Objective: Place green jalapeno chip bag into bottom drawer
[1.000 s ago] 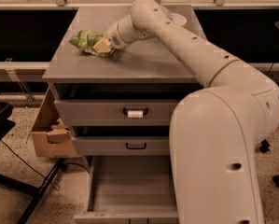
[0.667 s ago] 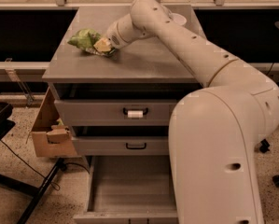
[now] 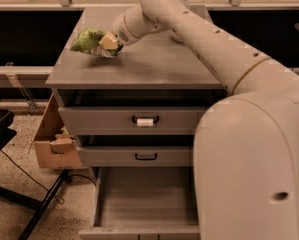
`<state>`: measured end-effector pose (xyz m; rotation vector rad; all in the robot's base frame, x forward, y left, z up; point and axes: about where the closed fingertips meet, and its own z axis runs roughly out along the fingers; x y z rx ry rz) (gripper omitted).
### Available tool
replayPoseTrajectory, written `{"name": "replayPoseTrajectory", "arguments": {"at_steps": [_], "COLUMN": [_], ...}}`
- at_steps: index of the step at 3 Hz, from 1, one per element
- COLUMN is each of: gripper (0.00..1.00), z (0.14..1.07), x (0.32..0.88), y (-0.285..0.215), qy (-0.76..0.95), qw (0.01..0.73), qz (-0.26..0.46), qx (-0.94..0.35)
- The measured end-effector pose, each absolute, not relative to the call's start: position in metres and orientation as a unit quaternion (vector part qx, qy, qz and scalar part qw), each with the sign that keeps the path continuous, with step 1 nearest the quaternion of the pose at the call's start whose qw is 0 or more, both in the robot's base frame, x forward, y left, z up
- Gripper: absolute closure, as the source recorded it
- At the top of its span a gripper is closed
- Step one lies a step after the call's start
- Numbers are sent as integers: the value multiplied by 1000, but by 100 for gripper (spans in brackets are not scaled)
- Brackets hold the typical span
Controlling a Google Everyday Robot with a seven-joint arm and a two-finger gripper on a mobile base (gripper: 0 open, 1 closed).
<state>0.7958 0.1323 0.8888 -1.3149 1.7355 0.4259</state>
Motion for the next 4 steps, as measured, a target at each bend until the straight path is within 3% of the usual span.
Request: {"name": "replayPoseTrajectory", "arguments": {"at_steps": [2,4], "gripper": [100,100], "z": [966,958], "x": [704,589], "y": [94,10], "qy": [691,735], "qw": [443,395], "qz": [129,126], "qx": [-557,-536]}}
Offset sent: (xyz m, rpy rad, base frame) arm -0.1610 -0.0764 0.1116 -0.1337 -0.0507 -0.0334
